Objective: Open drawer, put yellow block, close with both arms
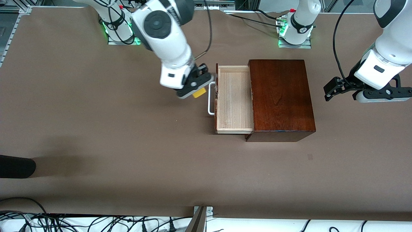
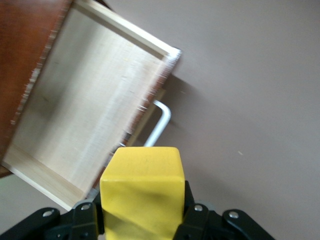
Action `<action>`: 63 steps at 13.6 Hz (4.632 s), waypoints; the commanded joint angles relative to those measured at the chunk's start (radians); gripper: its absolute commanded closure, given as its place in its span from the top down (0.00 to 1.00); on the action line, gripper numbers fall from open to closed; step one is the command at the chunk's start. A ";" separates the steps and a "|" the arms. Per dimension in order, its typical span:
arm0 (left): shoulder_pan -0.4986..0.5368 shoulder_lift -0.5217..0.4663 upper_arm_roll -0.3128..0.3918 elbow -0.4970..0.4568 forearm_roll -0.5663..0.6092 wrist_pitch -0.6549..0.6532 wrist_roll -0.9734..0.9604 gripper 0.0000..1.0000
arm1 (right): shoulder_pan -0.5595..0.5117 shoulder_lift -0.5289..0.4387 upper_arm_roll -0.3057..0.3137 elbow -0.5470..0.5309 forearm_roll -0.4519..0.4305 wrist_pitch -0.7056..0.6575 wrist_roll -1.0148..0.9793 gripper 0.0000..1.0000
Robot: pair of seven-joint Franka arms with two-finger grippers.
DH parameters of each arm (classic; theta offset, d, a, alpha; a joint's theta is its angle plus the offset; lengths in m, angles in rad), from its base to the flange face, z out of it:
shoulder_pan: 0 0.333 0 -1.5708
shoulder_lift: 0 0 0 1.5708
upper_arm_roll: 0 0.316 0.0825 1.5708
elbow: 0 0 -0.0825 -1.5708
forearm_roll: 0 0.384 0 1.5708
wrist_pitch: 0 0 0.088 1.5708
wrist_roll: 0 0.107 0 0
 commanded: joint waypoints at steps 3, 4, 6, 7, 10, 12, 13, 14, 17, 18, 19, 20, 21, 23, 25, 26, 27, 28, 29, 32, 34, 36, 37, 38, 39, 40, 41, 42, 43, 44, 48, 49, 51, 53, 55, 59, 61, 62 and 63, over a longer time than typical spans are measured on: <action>-0.003 0.053 -0.013 0.037 0.024 0.011 0.019 1.00 | 0.099 0.174 -0.008 0.227 0.005 -0.003 -0.104 0.00; -0.002 0.060 -0.013 0.059 0.018 0.010 0.019 1.00 | 0.110 0.205 -0.008 0.261 0.005 -0.003 -0.151 0.00; -0.006 0.066 -0.014 0.067 0.022 0.010 0.017 1.00 | 0.118 0.237 -0.008 0.284 0.003 -0.004 -0.255 0.00; -0.009 0.069 -0.014 0.070 0.027 0.010 0.019 1.00 | 0.127 0.245 -0.009 0.284 0.000 -0.007 -0.309 0.00; 0.001 0.096 -0.014 0.110 0.027 0.010 0.030 1.00 | 0.129 0.282 -0.009 0.284 -0.058 -0.004 -0.447 0.00; 0.000 0.097 -0.014 0.110 0.027 0.010 0.030 1.00 | 0.138 0.317 -0.009 0.298 -0.061 0.002 -0.498 0.00; 0.001 0.099 -0.014 0.110 0.027 0.010 0.030 1.00 | 0.144 0.337 -0.011 0.310 -0.083 0.005 -0.535 0.00; 0.001 0.103 -0.014 0.112 0.027 0.010 0.030 1.00 | 0.146 0.352 -0.009 0.320 -0.098 0.013 -0.555 0.00; 0.001 0.105 -0.014 0.110 0.027 0.010 0.030 1.00 | 0.159 0.384 -0.011 0.321 -0.118 0.057 -0.610 0.00; 0.001 0.108 -0.014 0.110 0.027 0.010 0.028 1.00 | 0.159 0.391 -0.011 0.321 -0.120 0.066 -0.633 0.00; 0.003 0.115 -0.013 0.112 0.027 0.010 0.030 1.00 | 0.159 0.400 -0.011 0.321 -0.121 0.077 -0.661 0.00; 0.003 0.117 -0.013 0.110 0.027 0.010 0.030 1.00 | 0.161 0.407 -0.011 0.321 -0.121 0.086 -0.676 0.00; 0.003 0.117 -0.011 0.112 0.027 0.010 0.030 1.00 | 0.163 0.418 -0.012 0.321 -0.124 0.089 -0.681 0.00; 0.001 0.117 -0.011 0.112 0.027 0.010 0.028 1.00 | 0.166 0.426 -0.011 0.321 -0.159 0.103 -0.701 0.00; 0.001 0.117 -0.011 0.110 0.029 0.010 0.028 1.00 | 0.172 0.432 -0.011 0.321 -0.161 0.112 -0.701 0.00; 0.001 0.117 -0.011 0.112 0.029 0.010 0.028 1.00 | 0.173 0.435 -0.011 0.320 -0.163 0.115 -0.702 0.00; 0.000 0.117 -0.011 0.112 0.029 0.010 0.028 1.00 | 0.173 0.440 -0.012 0.320 -0.164 0.114 -0.702 0.00; -0.002 0.117 -0.011 0.112 0.029 0.010 0.028 1.00 | 0.175 0.440 -0.011 0.320 -0.172 0.114 -0.701 0.00; -0.003 0.117 -0.011 0.112 0.029 0.010 0.028 1.00 | 0.181 0.441 -0.011 0.318 -0.178 0.115 -0.701 0.00; -0.002 0.117 -0.011 0.112 0.029 0.010 0.028 1.00 | 0.192 0.447 -0.016 0.318 -0.187 0.116 -0.689 0.10; -0.003 0.117 -0.011 0.112 0.029 0.010 0.028 1.00 | 0.195 0.450 -0.017 0.318 -0.190 0.114 -0.686 0.16; -0.002 0.117 -0.011 0.112 0.029 0.010 0.028 1.00 | 0.196 0.450 -0.017 0.318 -0.190 0.114 -0.686 0.23; -0.002 0.117 -0.011 0.112 0.029 0.010 0.028 1.00 | 0.196 0.450 -0.019 0.320 -0.190 0.115 -0.686 0.40; -0.002 0.117 -0.011 0.112 0.029 0.010 0.028 1.00 | 0.196 0.450 -0.017 0.320 -0.189 0.119 -0.684 0.91; -0.003 0.117 -0.011 0.112 0.029 0.010 0.028 1.00 | 0.195 0.450 -0.019 0.321 -0.189 0.119 -0.682 1.00; -0.002 0.117 -0.011 0.112 0.029 0.010 0.028 1.00 | 0.195 0.449 -0.019 0.321 -0.189 0.117 -0.682 1.00; -0.002 0.117 -0.011 0.112 0.029 0.010 0.028 1.00 | 0.195 0.447 -0.020 0.321 -0.189 0.112 -0.675 1.00; -0.002 0.117 -0.011 0.112 0.029 0.010 0.028 1.00 | 0.196 0.444 -0.020 0.323 -0.189 0.108 -0.661 1.00; -0.003 0.117 -0.011 0.112 0.029 0.010 0.028 1.00 | 0.196 0.443 -0.019 0.323 -0.189 0.103 -0.650 1.00; -0.002 0.117 -0.011 0.112 0.029 0.010 0.028 1.00 | 0.195 0.443 -0.017 0.324 -0.187 0.094 -0.638 1.00; -0.002 0.117 -0.011 0.112 0.029 0.010 0.028 1.00 | 0.195 0.441 -0.013 0.415 -0.186 -0.021 -0.623 1.00; -0.002 0.117 -0.011 0.112 0.029 0.010 0.028 1.00 | 0.195 0.435 -0.013 0.425 -0.184 -0.041 -0.623 1.00; -0.002 0.117 -0.011 0.112 0.029 0.010 0.028 1.00 | 0.195 0.424 -0.013 0.432 -0.181 -0.061 -0.623 1.00; -0.002 0.117 -0.011 0.112 0.029 0.010 0.028 1.00 | 0.190 0.408 -0.013 0.432 -0.178 -0.070 -0.623 1.00; -0.002 0.117 -0.011 0.112 0.029 0.010 0.028 1.00 | 0.158 0.375 -0.013 0.432 -0.176 -0.091 -0.621 1.00; -0.003 0.117 -0.011 0.112 0.029 0.010 0.028 1.00 | 0.017 0.287 -0.022 0.429 -0.094 -0.182 -0.612 1.00; -0.002 0.117 -0.011 0.112 0.029 0.010 0.028 1.00 | -0.066 0.268 -0.023 0.429 -0.071 -0.217 -0.612 1.00; -0.002 0.117 -0.011 0.112 0.029 0.010 0.028 1.00 | -0.101 0.248 -0.025 0.427 -0.061 -0.236 -0.610 1.00; -0.002 0.117 -0.011 0.112 0.029 0.010 0.028 1.00 | -0.142 0.234 -0.022 0.425 -0.061 -0.240 -0.603 1.00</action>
